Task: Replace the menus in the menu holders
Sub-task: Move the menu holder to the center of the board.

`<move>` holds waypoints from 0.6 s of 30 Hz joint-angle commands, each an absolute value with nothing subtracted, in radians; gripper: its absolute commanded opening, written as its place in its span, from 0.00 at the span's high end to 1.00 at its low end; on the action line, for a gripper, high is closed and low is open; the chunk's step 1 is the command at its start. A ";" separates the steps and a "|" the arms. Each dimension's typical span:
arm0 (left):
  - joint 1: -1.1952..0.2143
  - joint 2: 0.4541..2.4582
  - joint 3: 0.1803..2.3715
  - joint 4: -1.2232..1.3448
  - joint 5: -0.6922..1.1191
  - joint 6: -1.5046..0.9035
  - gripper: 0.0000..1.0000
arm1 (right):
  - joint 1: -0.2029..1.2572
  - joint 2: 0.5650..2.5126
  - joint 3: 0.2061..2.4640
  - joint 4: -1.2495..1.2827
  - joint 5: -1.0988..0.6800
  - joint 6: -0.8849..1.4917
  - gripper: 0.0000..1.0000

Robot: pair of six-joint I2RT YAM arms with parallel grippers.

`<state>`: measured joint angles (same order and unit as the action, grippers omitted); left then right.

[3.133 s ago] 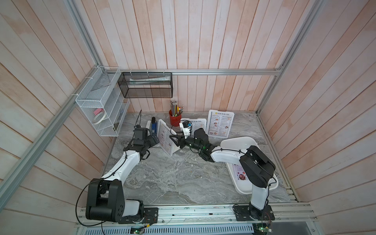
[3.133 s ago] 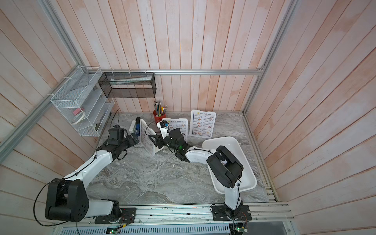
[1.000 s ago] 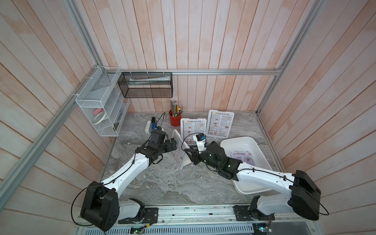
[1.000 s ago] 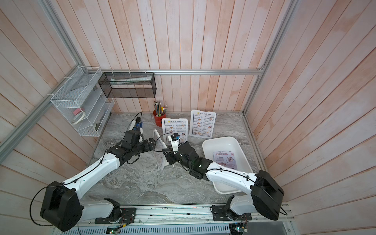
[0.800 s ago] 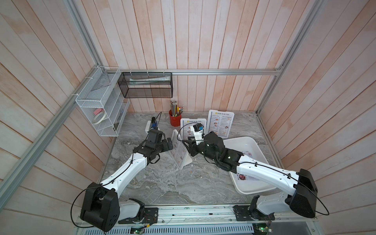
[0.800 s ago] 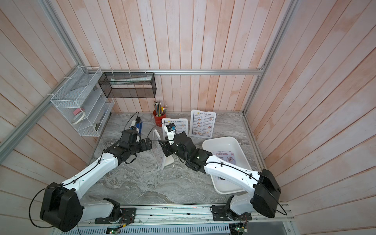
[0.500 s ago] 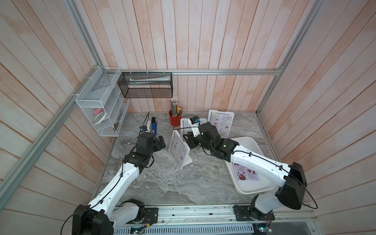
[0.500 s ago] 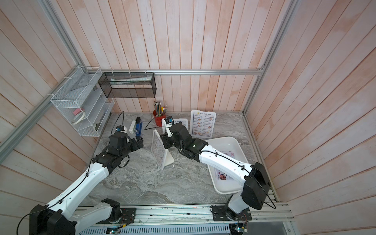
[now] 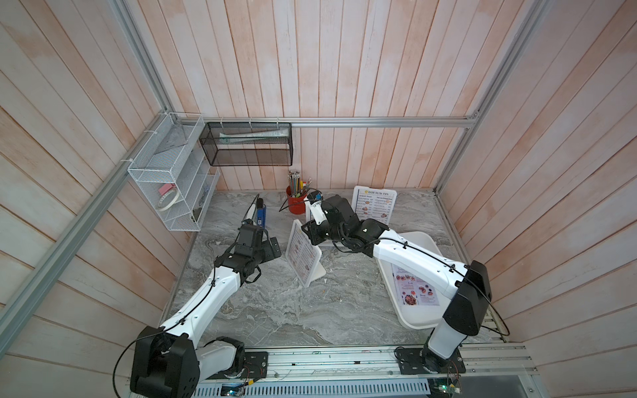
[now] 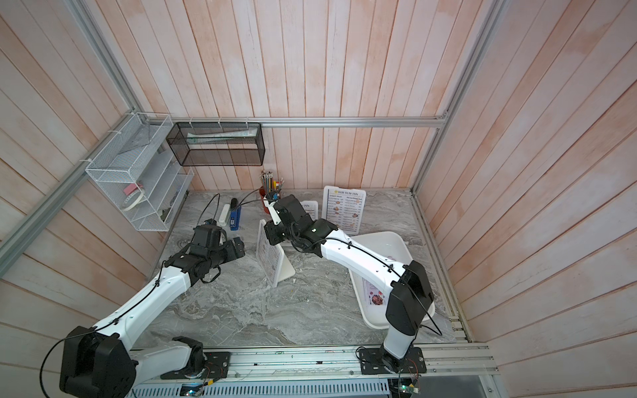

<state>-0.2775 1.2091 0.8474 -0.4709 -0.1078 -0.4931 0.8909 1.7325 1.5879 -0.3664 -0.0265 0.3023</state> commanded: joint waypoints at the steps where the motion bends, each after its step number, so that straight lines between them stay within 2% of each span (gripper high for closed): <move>1: -0.291 1.216 0.896 -0.525 -0.099 -0.484 0.00 | 0.875 1.759 1.623 -0.422 -0.038 0.294 0.78; 18: -0.298 1.236 0.950 -0.592 -0.167 -0.478 0.00 | 0.868 1.770 1.584 -0.419 -0.087 0.314 0.84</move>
